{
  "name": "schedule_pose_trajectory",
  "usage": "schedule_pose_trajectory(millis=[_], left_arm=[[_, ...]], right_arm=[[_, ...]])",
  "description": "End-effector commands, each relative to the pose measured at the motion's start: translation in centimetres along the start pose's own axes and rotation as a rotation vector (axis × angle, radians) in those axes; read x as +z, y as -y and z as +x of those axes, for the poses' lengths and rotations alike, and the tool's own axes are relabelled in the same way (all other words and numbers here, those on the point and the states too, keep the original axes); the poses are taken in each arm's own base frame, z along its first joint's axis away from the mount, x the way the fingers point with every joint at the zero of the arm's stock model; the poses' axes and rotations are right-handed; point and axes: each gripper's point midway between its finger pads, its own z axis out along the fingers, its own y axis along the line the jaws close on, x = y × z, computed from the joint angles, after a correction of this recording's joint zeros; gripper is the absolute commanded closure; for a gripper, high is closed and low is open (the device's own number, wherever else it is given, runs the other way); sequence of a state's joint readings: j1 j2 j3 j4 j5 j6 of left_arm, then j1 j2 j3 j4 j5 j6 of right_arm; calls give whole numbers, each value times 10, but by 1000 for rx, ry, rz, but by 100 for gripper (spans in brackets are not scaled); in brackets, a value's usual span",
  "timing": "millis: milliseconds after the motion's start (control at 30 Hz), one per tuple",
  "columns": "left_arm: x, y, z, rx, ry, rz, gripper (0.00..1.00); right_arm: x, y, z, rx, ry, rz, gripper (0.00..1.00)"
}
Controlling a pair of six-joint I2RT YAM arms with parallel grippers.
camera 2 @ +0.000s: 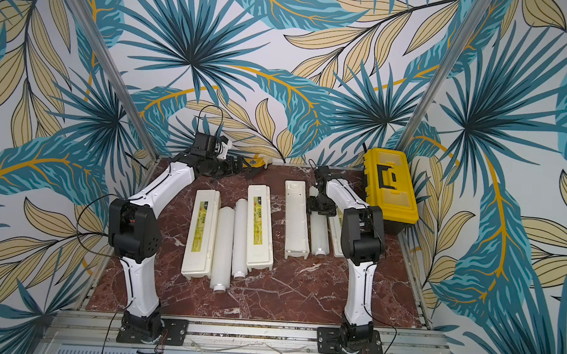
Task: Put plastic wrap rolls into dispensers
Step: Pick up the plastic wrap from the center of the board.
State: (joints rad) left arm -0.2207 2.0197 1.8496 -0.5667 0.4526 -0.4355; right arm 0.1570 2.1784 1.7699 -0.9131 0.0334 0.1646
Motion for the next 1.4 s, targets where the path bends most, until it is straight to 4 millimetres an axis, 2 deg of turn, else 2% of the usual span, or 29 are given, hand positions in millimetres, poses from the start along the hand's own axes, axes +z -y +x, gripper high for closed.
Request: schedule_pose_trajectory(millis=[0, 233, 500, 600, 700, 733, 833, 967, 1067, 1133, 1267, 1367], left_arm=[[1, -7, 7, -14, -16, -9, 0], [-1, -5, 7, -18, -12, -8, 0], [-3, -4, 7, -22, -9, -9, 1], [-3, -5, 8, -21, -10, -12, 0], [-5, -3, 7, -21, -7, -11, 0], [-5, -3, 7, -21, -7, -10, 0], [-6, -2, 5, -17, -1, -9, 0], [-7, -3, 4, -13, 2, -13, 1], [-7, -3, 2, -11, 7, -16, 0], [-6, -3, 1, -11, 9, -14, 0], [-6, -2, -2, -10, 13, -12, 1], [-5, -2, -2, -10, 12, -11, 1]], right_arm=[[13, 0, 4, 0, -17, 17, 22], [18, -4, 1, -10, -18, -3, 21], [36, -4, 10, -11, -87, 6, 20], [33, -5, 10, -18, -82, -2, 28], [23, -5, 9, -26, -72, -4, 44], [16, -4, 8, -27, -62, -2, 50], [-12, 0, 3, -37, -16, 11, 61], [-66, 7, -11, -27, 91, 14, 67], [-107, -3, -22, -16, 160, -50, 70], [-125, -15, -27, -14, 192, -101, 71], [-141, -47, -34, -43, 225, -136, 71], [-148, -62, -44, -36, 259, -145, 71]])
